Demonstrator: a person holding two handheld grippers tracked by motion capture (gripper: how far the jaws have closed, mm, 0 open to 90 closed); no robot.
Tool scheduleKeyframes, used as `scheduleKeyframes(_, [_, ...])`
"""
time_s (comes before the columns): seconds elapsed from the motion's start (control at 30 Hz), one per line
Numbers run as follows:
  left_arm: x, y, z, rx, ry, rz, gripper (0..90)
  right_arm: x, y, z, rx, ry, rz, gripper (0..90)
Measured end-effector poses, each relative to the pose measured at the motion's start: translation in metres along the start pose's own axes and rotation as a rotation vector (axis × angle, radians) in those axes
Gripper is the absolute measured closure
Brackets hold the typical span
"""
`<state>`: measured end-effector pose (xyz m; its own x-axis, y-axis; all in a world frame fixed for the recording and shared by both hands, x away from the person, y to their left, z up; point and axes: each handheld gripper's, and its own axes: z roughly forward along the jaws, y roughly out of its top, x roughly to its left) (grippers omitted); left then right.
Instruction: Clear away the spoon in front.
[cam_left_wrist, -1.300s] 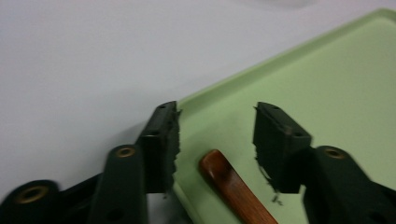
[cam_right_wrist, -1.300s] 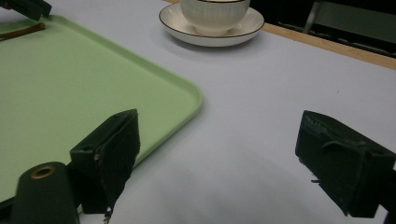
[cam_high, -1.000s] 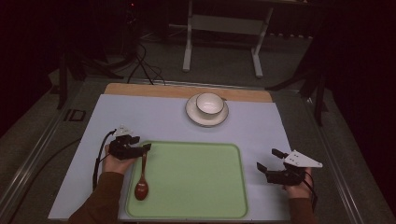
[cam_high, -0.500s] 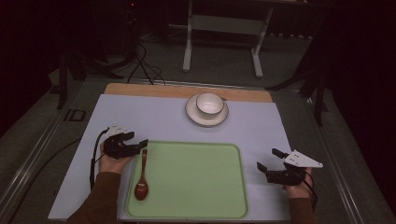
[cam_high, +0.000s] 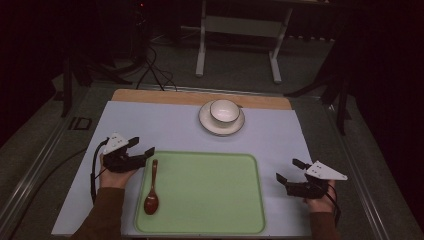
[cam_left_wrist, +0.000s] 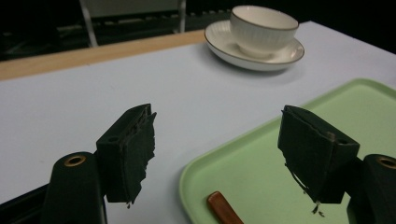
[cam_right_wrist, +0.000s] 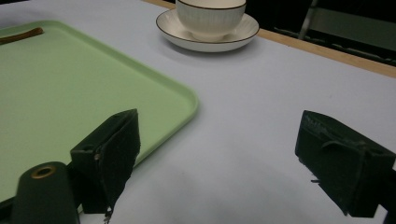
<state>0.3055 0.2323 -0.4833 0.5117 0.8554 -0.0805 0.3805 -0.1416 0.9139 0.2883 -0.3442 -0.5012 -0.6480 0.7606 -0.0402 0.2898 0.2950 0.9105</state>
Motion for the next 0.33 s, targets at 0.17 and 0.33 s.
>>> scheduleKeyframes(0.17, [0.006,0.000,-0.014,-0.042,0.047,-0.006,26.8,-0.001,0.000,-0.002,-0.014,-0.005,0.000,13.8])
scheduleKeyframes(0.33, [0.012,-0.001,-0.025,-0.076,0.084,-0.018,26.8,-0.001,0.001,-0.003,-0.028,-0.002,-0.003,13.8])
